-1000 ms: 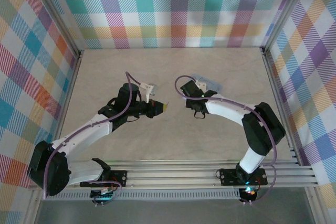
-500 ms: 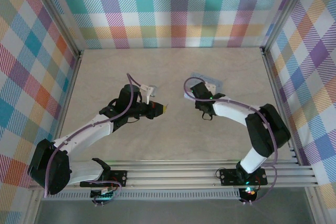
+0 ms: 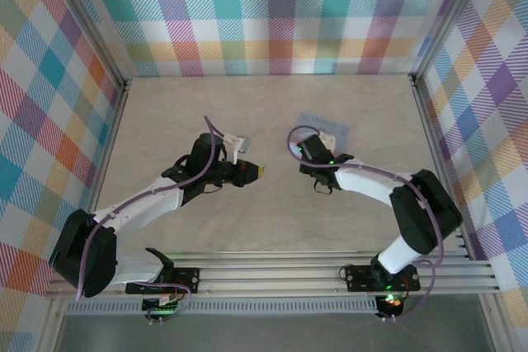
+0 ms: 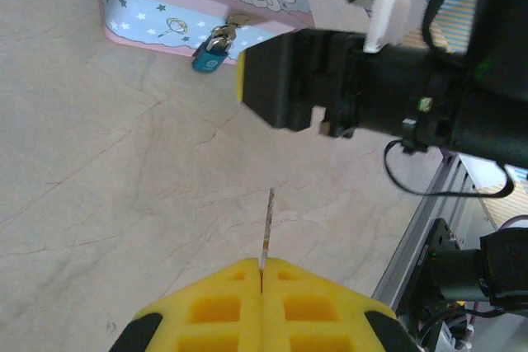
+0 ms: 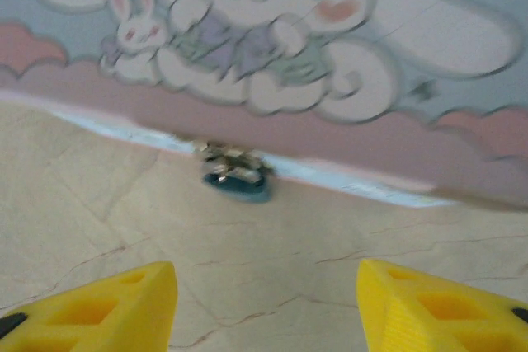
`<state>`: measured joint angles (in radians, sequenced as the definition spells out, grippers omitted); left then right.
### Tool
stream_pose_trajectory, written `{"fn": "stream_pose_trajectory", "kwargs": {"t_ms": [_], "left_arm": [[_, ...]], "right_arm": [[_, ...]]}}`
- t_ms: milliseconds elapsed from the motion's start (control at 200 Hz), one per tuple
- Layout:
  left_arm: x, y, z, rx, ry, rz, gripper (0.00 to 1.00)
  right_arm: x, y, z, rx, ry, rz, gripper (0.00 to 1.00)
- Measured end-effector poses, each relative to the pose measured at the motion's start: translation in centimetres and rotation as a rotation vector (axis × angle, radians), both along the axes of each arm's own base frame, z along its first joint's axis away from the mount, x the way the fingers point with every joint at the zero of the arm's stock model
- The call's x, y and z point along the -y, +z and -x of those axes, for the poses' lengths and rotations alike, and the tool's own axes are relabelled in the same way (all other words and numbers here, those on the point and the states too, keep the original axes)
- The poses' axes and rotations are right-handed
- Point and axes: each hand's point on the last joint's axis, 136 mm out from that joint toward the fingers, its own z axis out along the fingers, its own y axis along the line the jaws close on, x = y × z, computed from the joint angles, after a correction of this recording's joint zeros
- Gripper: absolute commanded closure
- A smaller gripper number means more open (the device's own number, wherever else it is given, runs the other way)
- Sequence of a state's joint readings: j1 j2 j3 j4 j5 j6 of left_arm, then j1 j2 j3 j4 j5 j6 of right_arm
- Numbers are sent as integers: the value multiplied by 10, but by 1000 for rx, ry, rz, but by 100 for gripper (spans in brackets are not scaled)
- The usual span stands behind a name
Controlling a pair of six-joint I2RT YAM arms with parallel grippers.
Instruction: Unlock a padlock with a key
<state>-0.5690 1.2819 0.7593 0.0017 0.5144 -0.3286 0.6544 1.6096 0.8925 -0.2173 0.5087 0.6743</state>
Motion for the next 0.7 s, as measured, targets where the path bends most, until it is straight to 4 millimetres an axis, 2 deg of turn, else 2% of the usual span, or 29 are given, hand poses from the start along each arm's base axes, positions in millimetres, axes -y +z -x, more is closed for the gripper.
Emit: {"fn": "stream_pose_trajectory", "kwargs": {"t_ms": [140, 490, 705], "left_arm": [[0, -1, 0, 1, -2, -3, 100], [-2, -13, 7, -26, -14, -15, 100], [-2, -13, 9, -28, -24, -12, 100]], "right_arm": [[-12, -11, -5, 5, -8, 38, 39], [-8, -21, -24, 85, -78, 73, 45], [-9, -29, -31, 110, -96, 79, 51]]}}
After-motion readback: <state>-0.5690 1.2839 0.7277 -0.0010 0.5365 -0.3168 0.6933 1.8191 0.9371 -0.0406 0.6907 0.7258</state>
